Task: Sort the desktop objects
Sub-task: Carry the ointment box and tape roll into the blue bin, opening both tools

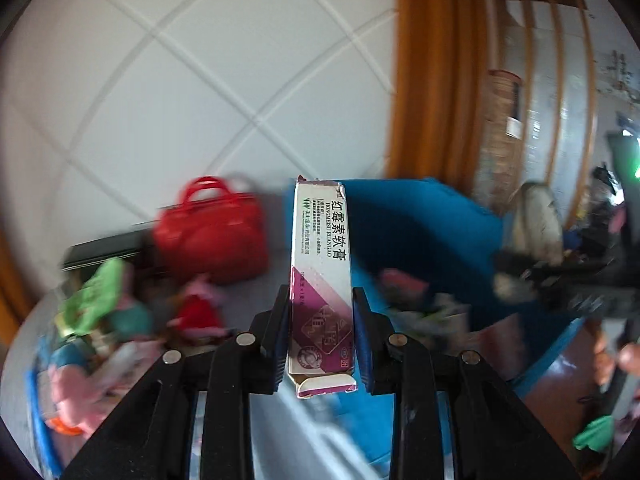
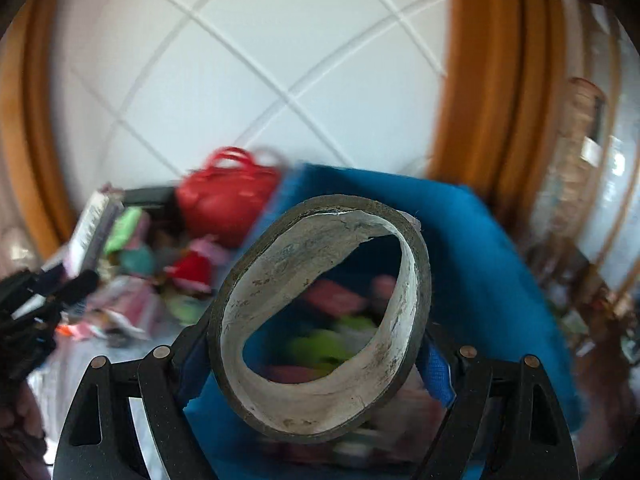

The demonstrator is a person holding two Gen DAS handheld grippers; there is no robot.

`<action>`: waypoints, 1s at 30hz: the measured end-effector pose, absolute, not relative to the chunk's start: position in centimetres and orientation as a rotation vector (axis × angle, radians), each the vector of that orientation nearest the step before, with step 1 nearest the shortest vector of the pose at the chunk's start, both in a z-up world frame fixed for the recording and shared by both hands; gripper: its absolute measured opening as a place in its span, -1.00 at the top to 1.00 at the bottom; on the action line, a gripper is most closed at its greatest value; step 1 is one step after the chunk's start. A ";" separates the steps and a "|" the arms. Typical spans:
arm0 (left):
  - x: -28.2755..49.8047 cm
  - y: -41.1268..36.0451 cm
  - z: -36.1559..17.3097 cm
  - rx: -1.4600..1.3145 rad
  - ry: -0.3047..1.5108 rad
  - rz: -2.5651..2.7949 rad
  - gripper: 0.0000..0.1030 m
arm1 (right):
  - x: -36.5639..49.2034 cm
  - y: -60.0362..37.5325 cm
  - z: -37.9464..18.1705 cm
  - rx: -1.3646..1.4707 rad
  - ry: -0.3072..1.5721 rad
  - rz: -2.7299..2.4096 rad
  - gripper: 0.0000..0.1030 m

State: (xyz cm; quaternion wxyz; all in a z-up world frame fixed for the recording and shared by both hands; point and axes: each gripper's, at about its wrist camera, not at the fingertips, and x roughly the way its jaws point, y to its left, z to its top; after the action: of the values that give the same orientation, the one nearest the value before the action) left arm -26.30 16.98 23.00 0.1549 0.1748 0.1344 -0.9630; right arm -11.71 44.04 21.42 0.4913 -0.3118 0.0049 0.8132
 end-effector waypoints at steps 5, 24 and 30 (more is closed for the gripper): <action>-34.2 21.7 24.6 0.632 0.371 -2.812 0.46 | -7.5 50.1 19.4 -0.873 0.027 1.859 -0.66; -44.1 28.2 21.9 0.916 0.240 -2.671 0.45 | -1.9 56.3 16.5 -0.989 0.048 1.799 -0.65; -43.7 28.2 21.8 0.917 0.259 -2.664 0.06 | -2.0 56.6 16.5 -1.008 0.066 1.792 -0.67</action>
State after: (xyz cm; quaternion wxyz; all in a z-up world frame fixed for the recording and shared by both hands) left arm -43.72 28.24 21.78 0.1554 0.3201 0.0903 -0.9302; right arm -1.97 56.58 16.48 0.5162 -0.4197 0.0274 0.7461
